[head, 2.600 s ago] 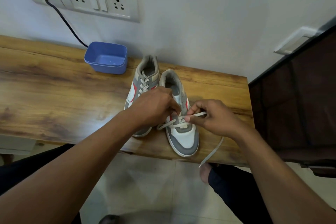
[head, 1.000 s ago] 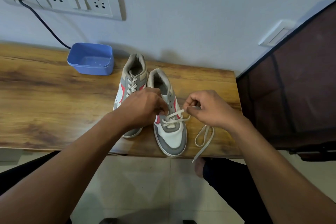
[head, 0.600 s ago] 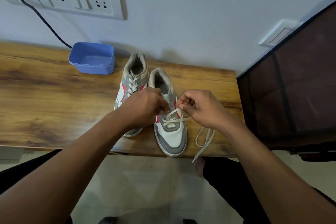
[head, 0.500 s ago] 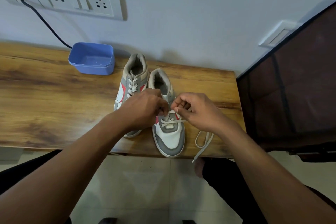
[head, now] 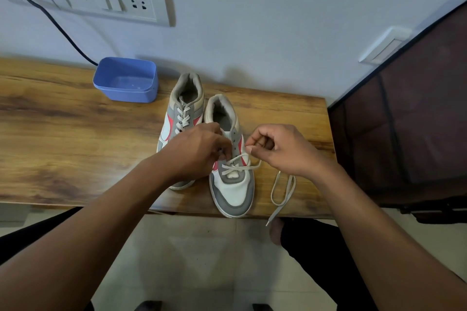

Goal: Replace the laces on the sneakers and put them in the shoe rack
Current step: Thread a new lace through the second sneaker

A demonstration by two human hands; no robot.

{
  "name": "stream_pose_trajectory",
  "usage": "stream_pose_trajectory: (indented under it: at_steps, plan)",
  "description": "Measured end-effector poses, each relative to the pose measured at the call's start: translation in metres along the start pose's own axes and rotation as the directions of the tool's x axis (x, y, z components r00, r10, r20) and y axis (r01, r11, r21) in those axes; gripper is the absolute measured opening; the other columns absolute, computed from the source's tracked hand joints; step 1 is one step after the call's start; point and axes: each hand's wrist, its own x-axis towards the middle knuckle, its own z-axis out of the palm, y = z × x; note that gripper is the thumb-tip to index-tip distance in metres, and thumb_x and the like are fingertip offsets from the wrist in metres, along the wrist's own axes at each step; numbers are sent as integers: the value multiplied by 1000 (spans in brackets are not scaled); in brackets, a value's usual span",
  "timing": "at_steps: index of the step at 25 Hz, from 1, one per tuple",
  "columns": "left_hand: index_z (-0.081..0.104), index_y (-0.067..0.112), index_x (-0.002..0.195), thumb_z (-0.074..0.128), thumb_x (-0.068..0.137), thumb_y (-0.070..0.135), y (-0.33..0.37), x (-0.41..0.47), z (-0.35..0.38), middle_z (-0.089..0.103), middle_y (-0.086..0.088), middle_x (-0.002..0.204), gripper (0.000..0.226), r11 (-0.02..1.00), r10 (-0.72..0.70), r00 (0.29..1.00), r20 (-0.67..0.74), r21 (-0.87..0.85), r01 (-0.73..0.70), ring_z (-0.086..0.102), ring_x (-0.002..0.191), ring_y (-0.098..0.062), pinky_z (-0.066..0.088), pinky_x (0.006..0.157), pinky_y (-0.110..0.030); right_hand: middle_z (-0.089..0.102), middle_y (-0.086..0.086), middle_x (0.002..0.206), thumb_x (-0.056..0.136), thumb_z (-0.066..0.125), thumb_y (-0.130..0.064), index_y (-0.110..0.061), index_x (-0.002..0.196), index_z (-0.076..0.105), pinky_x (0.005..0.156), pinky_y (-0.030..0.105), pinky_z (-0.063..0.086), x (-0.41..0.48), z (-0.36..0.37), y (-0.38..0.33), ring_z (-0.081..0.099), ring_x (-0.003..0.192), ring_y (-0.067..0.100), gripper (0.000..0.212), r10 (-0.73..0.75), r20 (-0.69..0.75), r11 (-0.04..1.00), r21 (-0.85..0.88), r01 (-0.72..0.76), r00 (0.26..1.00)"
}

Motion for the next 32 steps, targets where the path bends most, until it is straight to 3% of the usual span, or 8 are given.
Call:
stream_pose_trajectory:
  at_steps: [4, 7, 11, 15, 19, 25, 29, 32]
  plan:
    - [75, 31, 96, 69, 88, 18, 8, -5, -2, 67, 12, 86, 17, 986, -80, 989, -128, -154, 60, 61, 75, -8, 55, 66, -35, 74, -13, 88, 87, 84, -28, -30, 97, 77, 77, 37, 60, 0, 9, -2, 67, 80, 1, 12, -40, 43, 993, -109, 45, 998]
    - [72, 21, 77, 72, 90, 31, 24, -13, 0, 67, 6, 65, 17, 895, -403, 894, -198, -292, 339, 63, 63, -9, 51, 57, -30, 73, -15, 90, 89, 81, -22, -31, 100, 76, 78, 39, 60, 2, 8, 1, 67, 83, 1, 15, -74, 15, 982, -173, 76, 997]
    - [74, 6, 69, 77, 88, 41, 37, -21, 13, 72, -11, 64, 40, 645, -664, 740, 101, -422, 637, 72, 64, -26, 63, 63, -45, 73, -16, 88, 89, 81, -22, -33, 97, 76, 77, 39, 60, 0, 7, 1, 68, 82, -2, 14, -83, 16, 979, -183, 85, 996]
    - [73, -3, 71, 77, 88, 13, 42, -18, 15, 72, -20, 67, 23, 362, -754, 623, 209, -660, 658, 71, 57, -29, 61, 51, -36, 70, -22, 88, 88, 81, -23, -35, 101, 77, 72, 23, 55, -2, 13, -11, 66, 84, -8, 18, -110, 30, 980, -162, 113, 993]
    - [72, -5, 73, 70, 91, 8, 42, -18, 23, 72, -24, 69, 23, 276, -772, 587, 245, -703, 656, 65, 54, -28, 51, 45, -27, 64, -19, 91, 91, 79, -30, -33, 104, 79, 63, 19, 39, -2, 23, -20, 59, 78, -1, 13, -188, 65, 935, -292, 199, 980]
    - [72, 10, 78, 65, 96, 14, 44, -29, 35, 73, -12, 69, 20, 367, -743, 649, 160, -714, 597, 70, 65, -25, 60, 63, -38, 60, -12, 97, 95, 75, -33, -28, 101, 74, 63, 26, 40, 1, 33, -27, 57, 82, 10, 8, -209, 61, 859, -465, 213, 976]
    - [68, 19, 84, 67, 95, 24, 41, -34, 38, 71, 2, 72, 12, 589, -676, 737, 5, -597, 545, 68, 71, -15, 60, 72, -41, 57, -12, 99, 100, 63, -18, -21, 98, 64, 79, 35, 48, 2, 34, -26, 57, 91, 7, 4, -56, 93, 945, -315, 83, 994]
    - [65, 21, 89, 71, 93, 23, 40, -34, 34, 67, 8, 76, 7, 711, -604, 789, -110, -522, 471, 64, 74, -7, 54, 67, -26, 58, -15, 97, 104, 59, -20, -19, 102, 65, 75, 30, 41, 3, 29, -25, 53, 87, -1, 6, 51, 129, 979, -203, -24, 990]
